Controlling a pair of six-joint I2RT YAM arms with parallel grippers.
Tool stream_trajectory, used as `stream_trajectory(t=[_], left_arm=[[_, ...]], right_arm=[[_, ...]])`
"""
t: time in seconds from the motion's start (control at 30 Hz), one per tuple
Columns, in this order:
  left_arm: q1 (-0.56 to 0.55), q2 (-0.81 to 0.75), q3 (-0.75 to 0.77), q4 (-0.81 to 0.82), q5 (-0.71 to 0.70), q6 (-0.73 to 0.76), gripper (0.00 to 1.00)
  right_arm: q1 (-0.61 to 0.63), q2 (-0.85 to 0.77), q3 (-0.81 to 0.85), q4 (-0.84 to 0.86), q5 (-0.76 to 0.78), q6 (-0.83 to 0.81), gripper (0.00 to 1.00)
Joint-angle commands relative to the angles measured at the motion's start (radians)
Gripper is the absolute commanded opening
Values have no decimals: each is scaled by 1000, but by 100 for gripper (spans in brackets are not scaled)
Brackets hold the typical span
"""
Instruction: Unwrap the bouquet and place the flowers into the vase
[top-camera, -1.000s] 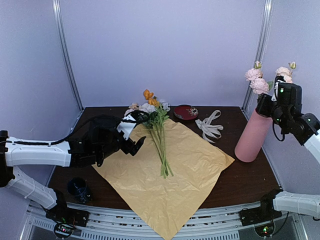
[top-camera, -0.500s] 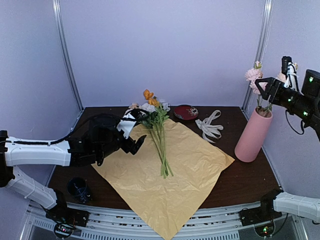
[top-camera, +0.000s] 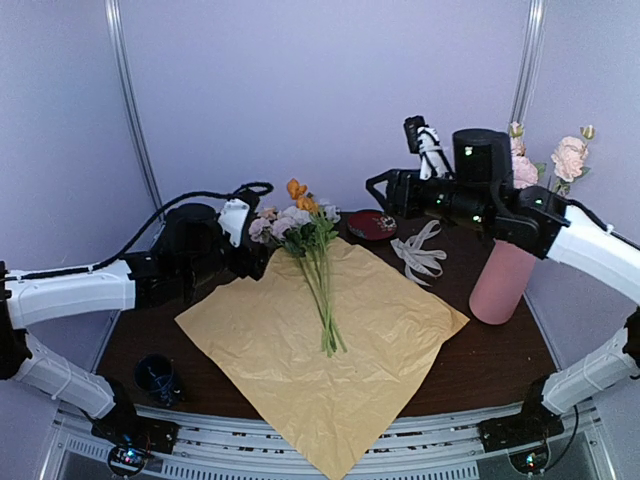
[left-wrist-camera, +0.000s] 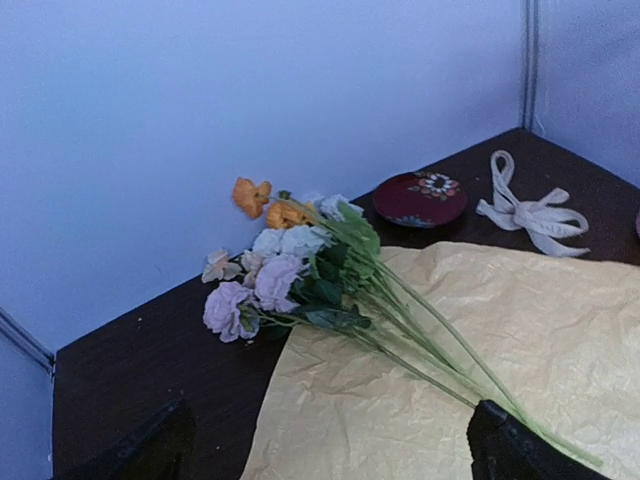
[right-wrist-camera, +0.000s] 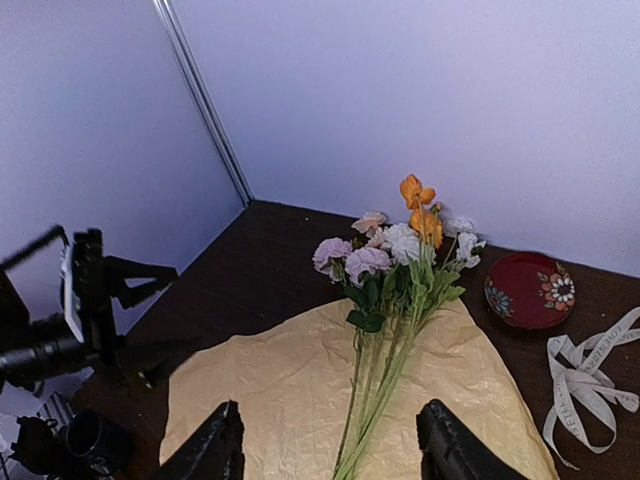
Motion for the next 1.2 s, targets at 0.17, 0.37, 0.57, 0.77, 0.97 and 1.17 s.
stream_trajectory(t=[0.17,0.37,0.57,0.77,0.97,1.17], left_arm=[[219,-70,-28,-4,219,-138,98],[219,-112,-160,143,283,-128,97],[219,-84,-121,119,332,-143,95],[220,-89,-112,115,366,-161,94],[220,-83,-106,115,382,-166,94],[220,-70,-99,108,391,-170,93]], right_arm=[[-28,292,-194,306,-10,206,55],[-63,502,-173,424,-88,321,49],[-90,656,-97,454,-127,378,47],[-103,755,-45,465,-156,416,45],[-103,819,-9,462,-174,442,40],[-105,829,-20,473,-159,448,37]])
